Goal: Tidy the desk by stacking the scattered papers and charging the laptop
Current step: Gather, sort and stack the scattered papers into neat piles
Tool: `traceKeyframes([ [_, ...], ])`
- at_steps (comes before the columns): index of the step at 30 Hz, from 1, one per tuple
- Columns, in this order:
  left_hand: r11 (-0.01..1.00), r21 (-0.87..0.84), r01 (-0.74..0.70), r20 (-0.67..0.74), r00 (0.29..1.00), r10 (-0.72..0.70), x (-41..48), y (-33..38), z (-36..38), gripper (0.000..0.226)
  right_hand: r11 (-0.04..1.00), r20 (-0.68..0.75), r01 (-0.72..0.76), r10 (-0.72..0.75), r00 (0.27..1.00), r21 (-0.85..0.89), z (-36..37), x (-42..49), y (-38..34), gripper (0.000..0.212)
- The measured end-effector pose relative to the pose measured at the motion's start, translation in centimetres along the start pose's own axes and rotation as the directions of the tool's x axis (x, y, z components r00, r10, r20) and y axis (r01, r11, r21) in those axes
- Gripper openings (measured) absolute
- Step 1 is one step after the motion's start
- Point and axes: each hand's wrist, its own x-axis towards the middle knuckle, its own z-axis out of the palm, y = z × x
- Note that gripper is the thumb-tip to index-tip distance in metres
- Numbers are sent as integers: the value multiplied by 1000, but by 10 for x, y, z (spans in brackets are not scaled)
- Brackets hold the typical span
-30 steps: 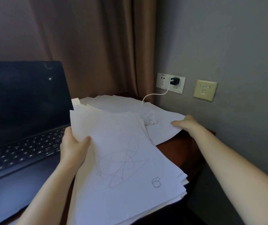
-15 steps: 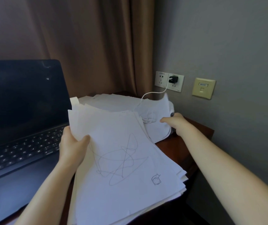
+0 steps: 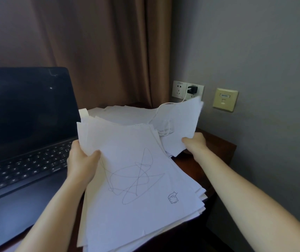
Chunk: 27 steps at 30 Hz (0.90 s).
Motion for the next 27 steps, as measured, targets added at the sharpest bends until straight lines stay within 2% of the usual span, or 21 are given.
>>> traceKeyframes([
  [2,1000,7,2,-8,1000,-2,0,-1,-2,40,996,-125,36,-46,991,-84,-14,-1,4,31],
  [4,1000,12,7,-15,1000,-7,1,-2,-4,41,997,-224,26,-42,974,-74,-35,1,13,32],
  [10,999,42,5,-13,1000,-5,1,-3,-5,44,988,-387,71,-14,922,136,-85,-21,43,21],
  [14,998,59,13,-7,1000,-12,-1,-3,-6,46,997,-318,75,-66,946,14,-89,-31,54,22],
  [17,998,62,20,8,1000,-21,-2,-3,-7,49,928,-296,68,-185,937,-366,-91,-33,52,24],
  [19,998,68,17,12,1000,-18,-2,-4,-6,48,868,-221,127,-260,940,-480,-91,-32,51,21],
  [21,998,67,19,19,1000,-21,-1,-4,-6,48,827,-158,224,-349,924,-515,-90,-29,51,22],
  [23,997,69,23,28,999,-25,0,-5,-6,47,781,-181,296,-458,870,-549,-89,-27,50,29],
  [27,997,76,34,41,998,-37,3,-6,-5,40,800,-323,485,-591,739,-354,-93,-48,32,32],
])
